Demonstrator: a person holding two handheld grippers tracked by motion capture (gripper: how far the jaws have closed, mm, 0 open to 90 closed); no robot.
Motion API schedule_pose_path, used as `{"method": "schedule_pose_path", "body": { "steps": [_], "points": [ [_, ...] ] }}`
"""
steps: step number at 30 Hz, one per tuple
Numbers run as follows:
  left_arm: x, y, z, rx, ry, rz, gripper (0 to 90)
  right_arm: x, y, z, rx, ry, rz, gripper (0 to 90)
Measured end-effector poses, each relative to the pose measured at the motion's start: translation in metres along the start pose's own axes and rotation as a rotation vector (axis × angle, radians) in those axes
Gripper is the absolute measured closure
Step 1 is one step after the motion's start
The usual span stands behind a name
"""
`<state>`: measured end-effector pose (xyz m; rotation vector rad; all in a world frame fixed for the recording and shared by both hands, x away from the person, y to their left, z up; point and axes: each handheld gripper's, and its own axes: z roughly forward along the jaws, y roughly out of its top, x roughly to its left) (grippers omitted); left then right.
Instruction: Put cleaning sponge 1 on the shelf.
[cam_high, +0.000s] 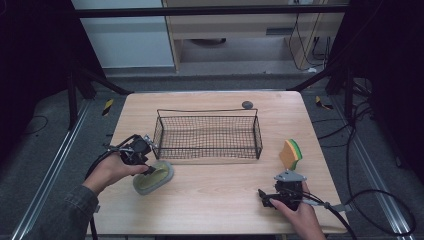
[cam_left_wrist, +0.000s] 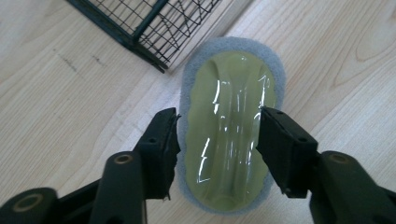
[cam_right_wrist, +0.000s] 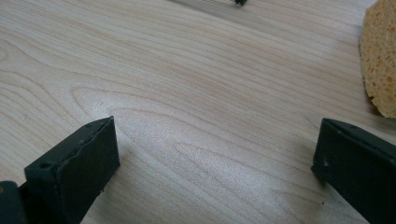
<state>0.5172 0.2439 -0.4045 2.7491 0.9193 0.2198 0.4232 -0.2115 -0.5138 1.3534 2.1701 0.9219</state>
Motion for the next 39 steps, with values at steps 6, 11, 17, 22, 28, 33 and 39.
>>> {"method": "schedule_pose_path", "body": {
  "steps": [6, 11, 17, 22, 28, 33, 39],
  "points": [
    [-0.004, 0.0, 0.008, 0.03, -0.009, 0.011, 48.4, -0.001, 0.0, 0.0, -0.002, 0.006, -0.005, 0.5],
    [-0.005, -0.003, 0.015, 0.046, -0.02, 0.027, 51.1, -0.001, 0.0, 0.0, -0.002, 0.007, -0.005, 0.5],
    [-0.003, -0.005, 0.018, 0.066, -0.04, 0.044, 57.3, -0.001, 0.0, 0.0, -0.001, 0.007, -0.005, 0.5],
    [-0.003, -0.005, 0.021, 0.076, -0.042, 0.056, 58.3, -0.001, 0.0, 0.0, -0.001, 0.008, -0.006, 0.5],
    [-0.002, -0.004, 0.02, 0.072, -0.046, 0.062, 70.3, -0.001, 0.0, 0.0, -0.001, 0.009, -0.007, 0.5],
    [-0.003, -0.006, 0.012, 0.041, -0.047, 0.075, 70.6, -0.001, 0.0, 0.0, -0.001, 0.009, -0.007, 0.5],
    [-0.007, -0.008, 0.0, 0.03, -0.046, 0.128, 70.7, -0.001, 0.0, 0.0, -0.001, 0.009, -0.008, 0.5]
  ]
}}
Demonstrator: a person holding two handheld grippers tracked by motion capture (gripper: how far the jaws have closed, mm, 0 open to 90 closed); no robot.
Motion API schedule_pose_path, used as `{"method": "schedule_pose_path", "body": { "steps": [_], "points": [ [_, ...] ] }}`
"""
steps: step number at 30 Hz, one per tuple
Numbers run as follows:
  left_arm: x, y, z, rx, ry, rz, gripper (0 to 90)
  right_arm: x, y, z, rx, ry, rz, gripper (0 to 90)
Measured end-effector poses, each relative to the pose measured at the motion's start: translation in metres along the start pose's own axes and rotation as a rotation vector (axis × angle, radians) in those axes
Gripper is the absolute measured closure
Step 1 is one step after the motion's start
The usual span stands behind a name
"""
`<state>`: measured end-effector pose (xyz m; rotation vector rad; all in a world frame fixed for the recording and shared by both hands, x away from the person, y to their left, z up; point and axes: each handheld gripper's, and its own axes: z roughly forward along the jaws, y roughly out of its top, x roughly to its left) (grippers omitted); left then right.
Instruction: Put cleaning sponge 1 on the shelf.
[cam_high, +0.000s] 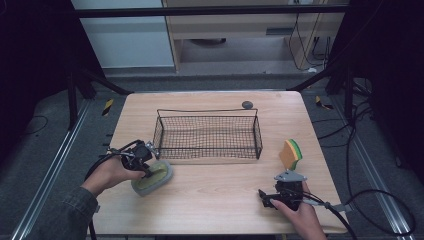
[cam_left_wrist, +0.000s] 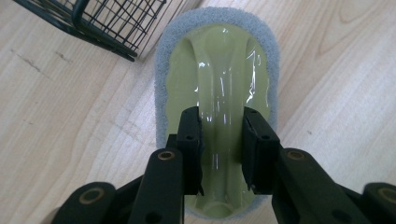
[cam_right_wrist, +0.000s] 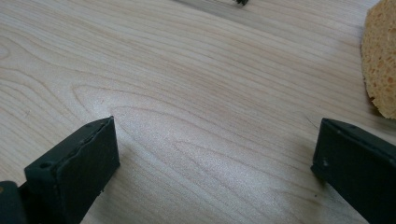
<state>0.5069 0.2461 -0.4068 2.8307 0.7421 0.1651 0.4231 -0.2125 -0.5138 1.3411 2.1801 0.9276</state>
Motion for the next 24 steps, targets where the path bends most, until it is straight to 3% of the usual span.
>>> {"method": "schedule_pose_path", "body": {
  "steps": [4, 17, 24],
  "points": [
    [-0.005, -0.001, -0.016, -0.036, 0.008, 0.042, 70.7, 0.0, 0.0, 0.0, 0.0, 0.0, 0.0, 0.5],
    [-0.006, 0.001, -0.04, -0.053, 0.048, 0.114, 70.8, 0.0, 0.0, 0.0, 0.0, 0.0, -0.001, 0.5],
    [-0.007, 0.012, -0.051, -0.054, 0.076, 0.174, 70.9, 0.0, 0.0, 0.0, 0.0, 0.003, 0.001, 0.5]
  ]
}}
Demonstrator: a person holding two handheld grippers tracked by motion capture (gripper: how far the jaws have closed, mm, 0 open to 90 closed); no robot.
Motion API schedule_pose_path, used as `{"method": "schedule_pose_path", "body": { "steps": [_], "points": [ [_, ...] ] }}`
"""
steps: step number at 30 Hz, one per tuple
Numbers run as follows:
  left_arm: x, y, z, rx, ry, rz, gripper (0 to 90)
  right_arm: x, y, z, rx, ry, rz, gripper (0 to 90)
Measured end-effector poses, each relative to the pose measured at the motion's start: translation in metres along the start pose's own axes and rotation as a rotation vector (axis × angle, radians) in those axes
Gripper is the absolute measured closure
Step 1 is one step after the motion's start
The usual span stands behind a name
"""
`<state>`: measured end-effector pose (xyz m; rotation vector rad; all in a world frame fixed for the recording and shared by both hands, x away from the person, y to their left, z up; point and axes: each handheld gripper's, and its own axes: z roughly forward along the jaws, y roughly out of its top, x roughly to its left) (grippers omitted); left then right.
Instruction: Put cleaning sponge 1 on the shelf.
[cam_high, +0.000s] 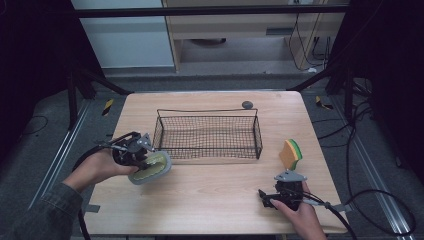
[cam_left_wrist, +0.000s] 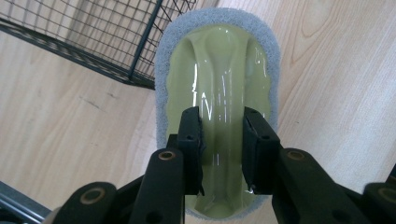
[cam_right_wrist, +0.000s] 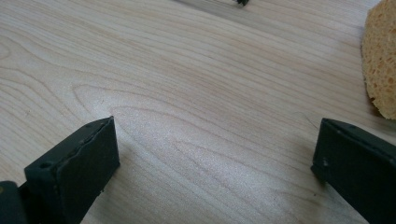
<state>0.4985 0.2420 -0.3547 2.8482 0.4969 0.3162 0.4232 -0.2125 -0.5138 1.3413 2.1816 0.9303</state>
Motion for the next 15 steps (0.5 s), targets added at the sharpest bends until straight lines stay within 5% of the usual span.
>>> {"method": "schedule_pose_path", "body": {
  "steps": [15],
  "points": [
    [0.005, 0.037, -0.024, -0.012, 0.066, 0.097, 70.9, 0.0, 0.0, 0.0, 0.001, 0.0, 0.0, 0.5]
  ]
}}
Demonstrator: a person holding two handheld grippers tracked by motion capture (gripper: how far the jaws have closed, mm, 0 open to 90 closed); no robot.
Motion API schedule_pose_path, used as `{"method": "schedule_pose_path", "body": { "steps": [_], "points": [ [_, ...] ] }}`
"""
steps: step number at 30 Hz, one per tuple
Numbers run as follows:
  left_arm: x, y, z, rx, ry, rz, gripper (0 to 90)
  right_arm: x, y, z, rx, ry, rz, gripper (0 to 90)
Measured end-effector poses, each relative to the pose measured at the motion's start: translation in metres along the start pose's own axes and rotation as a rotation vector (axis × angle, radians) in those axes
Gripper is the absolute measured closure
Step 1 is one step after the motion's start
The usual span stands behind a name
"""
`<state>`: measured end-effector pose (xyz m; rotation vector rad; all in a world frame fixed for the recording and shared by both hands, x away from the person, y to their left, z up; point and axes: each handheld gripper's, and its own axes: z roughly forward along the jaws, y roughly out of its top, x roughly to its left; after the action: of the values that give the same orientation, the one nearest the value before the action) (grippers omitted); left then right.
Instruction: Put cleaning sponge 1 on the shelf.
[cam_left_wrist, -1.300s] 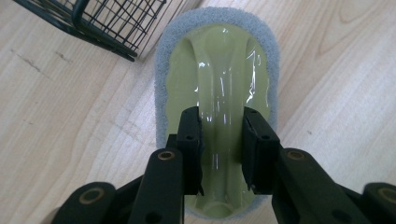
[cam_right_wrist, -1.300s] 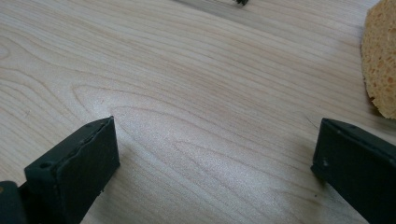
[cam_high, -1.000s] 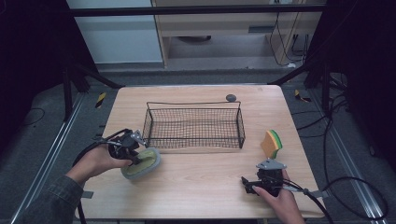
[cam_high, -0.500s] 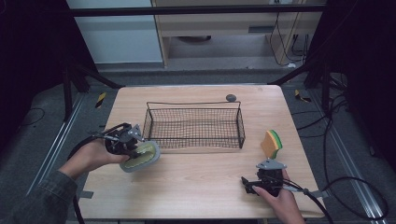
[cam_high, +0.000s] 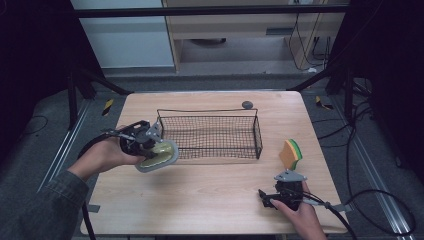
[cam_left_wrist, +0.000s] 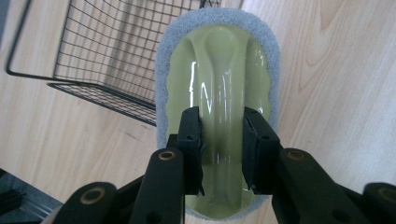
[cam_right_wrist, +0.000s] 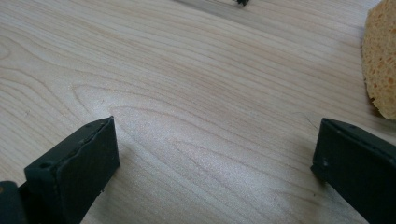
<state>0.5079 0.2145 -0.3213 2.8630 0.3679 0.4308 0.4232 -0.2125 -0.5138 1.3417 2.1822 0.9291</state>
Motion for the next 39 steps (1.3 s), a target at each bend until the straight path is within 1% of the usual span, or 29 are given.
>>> {"method": "schedule_pose_path", "body": {
  "steps": [4, 6, 8, 10, 13, 14, 15, 16, 17, 20, 22, 23, 26, 28, 30, 31, 32, 33, 35, 36, 38, 39],
  "points": [
    [0.002, 0.007, -0.004, -0.005, 0.005, 0.019, 70.9, 0.0, 0.0, 0.0, 0.0, -0.001, -0.003, 0.5],
    [0.003, 0.01, -0.006, -0.001, 0.014, 0.026, 70.9, 0.0, 0.0, 0.0, 0.0, 0.0, -0.002, 0.5],
    [0.007, 0.016, -0.009, -0.007, 0.026, 0.045, 70.9, 0.0, 0.0, 0.0, 0.0, 0.0, -0.003, 0.5],
    [0.008, 0.018, -0.009, -0.011, 0.029, 0.046, 70.9, 0.0, 0.0, 0.0, 0.0, 0.0, -0.002, 0.5],
    [0.013, 0.027, -0.011, -0.01, 0.043, 0.054, 70.9, 0.0, 0.0, 0.0, 0.0, 0.0, -0.001, 0.5],
    [0.013, 0.027, -0.011, -0.01, 0.043, 0.054, 70.9, 0.0, 0.0, 0.0, 0.0, 0.0, -0.001, 0.5],
    [0.015, 0.03, -0.01, -0.017, 0.048, 0.064, 70.9, 0.0, 0.0, 0.0, -0.001, 0.0, -0.002, 0.5],
    [0.015, 0.03, -0.01, -0.017, 0.048, 0.064, 70.9, 0.0, 0.0, 0.0, -0.001, 0.0, -0.002, 0.5],
    [0.016, 0.032, -0.01, -0.02, 0.053, 0.075, 70.9, 0.0, 0.0, 0.0, 0.001, -0.001, -0.002, 0.5],
    [0.021, 0.037, -0.009, -0.008, 0.062, 0.071, 70.9, 0.0, 0.0, 0.0, 0.001, 0.0, -0.002, 0.5],
    [0.024, 0.04, -0.009, -0.013, 0.064, 0.077, 70.9, 0.0, 0.0, 0.0, -0.001, 0.0, -0.002, 0.5],
    [0.027, 0.042, -0.009, -0.021, 0.069, 0.086, 70.9, 0.0, 0.0, 0.0, -0.001, 0.0, -0.002, 0.5],
    [0.028, 0.045, -0.009, -0.014, 0.076, 0.09, 71.0, 0.0, 0.0, 0.0, 0.0, 0.0, -0.002, 0.5],
    [0.031, 0.048, -0.01, -0.011, 0.087, 0.107, 71.0, 0.0, 0.0, 0.0, 0.0, 0.001, 0.0, 0.5],
    [0.032, 0.05, -0.011, -0.016, 0.093, 0.114, 71.0, 0.0, 0.0, 0.0, -0.001, 0.002, -0.001, 0.5],
    [0.034, 0.052, -0.011, -0.016, 0.1, 0.126, 70.9, 0.0, 0.0, 0.0, 0.0, 0.001, 0.0, 0.5],
    [0.035, 0.053, -0.011, -0.017, 0.103, 0.129, 71.0, 0.0, 0.0, 0.0, 0.0, 0.001, 0.0, 0.5],
    [0.037, 0.056, -0.01, -0.02, 0.115, 0.136, 71.0, 0.0, 0.0, 0.0, -0.001, 0.002, -0.002, 0.5],
    [0.038, 0.057, -0.009, -0.02, 0.122, 0.136, 71.0, 0.0, 0.0, 0.0, -0.001, 0.001, -0.002, 0.5],
    [0.038, 0.059, -0.008, -0.018, 0.13, 0.144, 71.0, 0.0, 0.0, 0.0, -0.001, 0.001, -0.002, 0.5],
    [0.039, 0.062, -0.004, -0.038, 0.143, 0.17, 71.0, 0.0, 0.0, 0.0, -0.002, 0.001, -0.004, 0.5],
    [0.039, 0.062, -0.004, -0.038, 0.143, 0.17, 71.0, 0.0, 0.0, 0.0, -0.002, 0.002, -0.003, 0.5]
  ]
}}
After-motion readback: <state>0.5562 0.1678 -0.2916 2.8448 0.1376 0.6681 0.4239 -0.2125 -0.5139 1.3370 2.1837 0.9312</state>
